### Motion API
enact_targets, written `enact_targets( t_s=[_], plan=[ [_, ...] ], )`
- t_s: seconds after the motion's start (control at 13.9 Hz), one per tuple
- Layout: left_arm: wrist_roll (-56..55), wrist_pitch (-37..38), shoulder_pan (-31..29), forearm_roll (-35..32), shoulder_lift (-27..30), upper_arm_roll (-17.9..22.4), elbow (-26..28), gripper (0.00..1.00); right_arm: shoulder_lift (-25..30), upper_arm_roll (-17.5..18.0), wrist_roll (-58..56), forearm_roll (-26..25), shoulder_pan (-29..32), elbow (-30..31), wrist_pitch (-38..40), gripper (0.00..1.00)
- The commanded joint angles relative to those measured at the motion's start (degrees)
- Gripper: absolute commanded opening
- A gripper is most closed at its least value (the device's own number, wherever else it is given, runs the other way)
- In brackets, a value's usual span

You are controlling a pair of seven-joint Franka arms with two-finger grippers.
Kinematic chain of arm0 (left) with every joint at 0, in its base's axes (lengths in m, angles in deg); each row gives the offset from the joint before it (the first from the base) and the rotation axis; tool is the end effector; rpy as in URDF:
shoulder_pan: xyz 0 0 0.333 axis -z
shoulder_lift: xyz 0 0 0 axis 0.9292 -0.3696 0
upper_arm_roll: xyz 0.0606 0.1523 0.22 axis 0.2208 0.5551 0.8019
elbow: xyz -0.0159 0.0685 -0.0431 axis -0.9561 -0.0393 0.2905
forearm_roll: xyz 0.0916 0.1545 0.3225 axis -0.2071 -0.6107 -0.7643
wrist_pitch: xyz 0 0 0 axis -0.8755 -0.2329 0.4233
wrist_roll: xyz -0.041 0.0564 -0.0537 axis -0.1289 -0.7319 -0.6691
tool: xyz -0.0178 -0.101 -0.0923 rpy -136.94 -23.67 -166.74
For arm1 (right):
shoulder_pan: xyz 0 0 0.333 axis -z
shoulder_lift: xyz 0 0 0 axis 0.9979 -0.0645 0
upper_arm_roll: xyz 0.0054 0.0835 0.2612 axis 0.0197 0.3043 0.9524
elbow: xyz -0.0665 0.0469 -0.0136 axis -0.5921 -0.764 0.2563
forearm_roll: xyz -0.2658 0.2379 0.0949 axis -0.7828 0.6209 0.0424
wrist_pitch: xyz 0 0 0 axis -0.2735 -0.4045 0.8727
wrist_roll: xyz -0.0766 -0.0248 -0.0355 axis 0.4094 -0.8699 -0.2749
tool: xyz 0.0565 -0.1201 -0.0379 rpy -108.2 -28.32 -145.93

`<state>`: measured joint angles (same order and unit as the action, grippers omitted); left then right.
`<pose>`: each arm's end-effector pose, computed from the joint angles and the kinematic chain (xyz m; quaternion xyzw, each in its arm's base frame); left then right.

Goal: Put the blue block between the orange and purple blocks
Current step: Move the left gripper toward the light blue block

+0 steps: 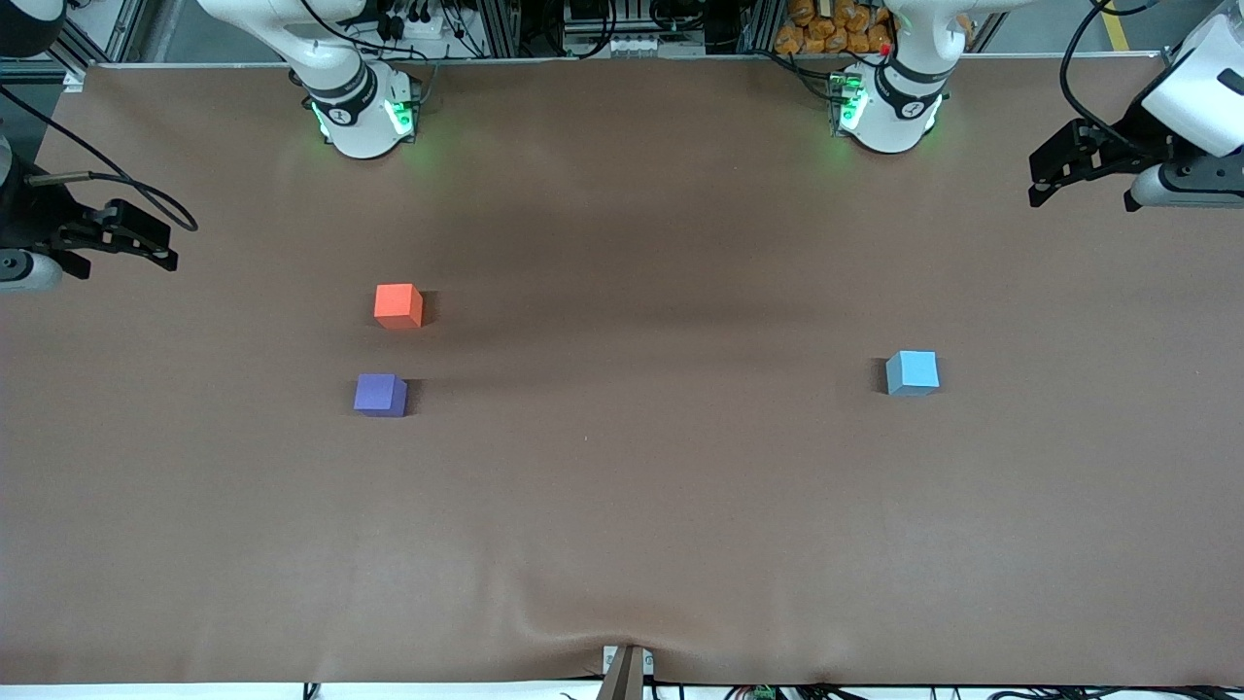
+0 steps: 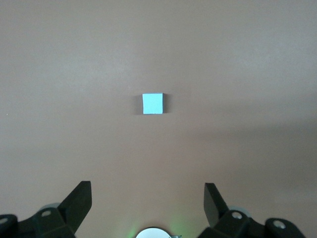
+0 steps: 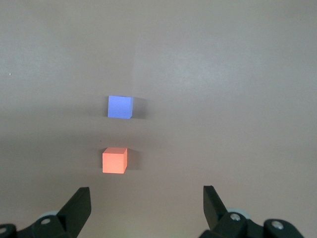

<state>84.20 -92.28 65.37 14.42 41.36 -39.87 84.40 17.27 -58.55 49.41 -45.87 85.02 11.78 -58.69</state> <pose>0.4885 -0.0713 0.5943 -0.9993 0.0352 0.0113 0.0074 0.5278 -0.0002 0.5487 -0.9989 -0.0429 0.0169 0.0018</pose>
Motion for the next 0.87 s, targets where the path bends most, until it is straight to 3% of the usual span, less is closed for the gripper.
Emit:
enact_targets(
  t_s=[0.0,0.79],
  plan=[
    [0.43,1.95,0.74,-1.13,-0.36,0.32,-1.67,1.00,-0.57,-0.33,0.05,-0.66,-0.38,-1.18,0.51,1.00],
    [-0.09,1.24,-2.16,0.01,-2.39,0.40,1.22,1.00,-0.66,-1.13,0.05,-0.57,-0.56,-1.27,0.60,1.00]
  ],
)
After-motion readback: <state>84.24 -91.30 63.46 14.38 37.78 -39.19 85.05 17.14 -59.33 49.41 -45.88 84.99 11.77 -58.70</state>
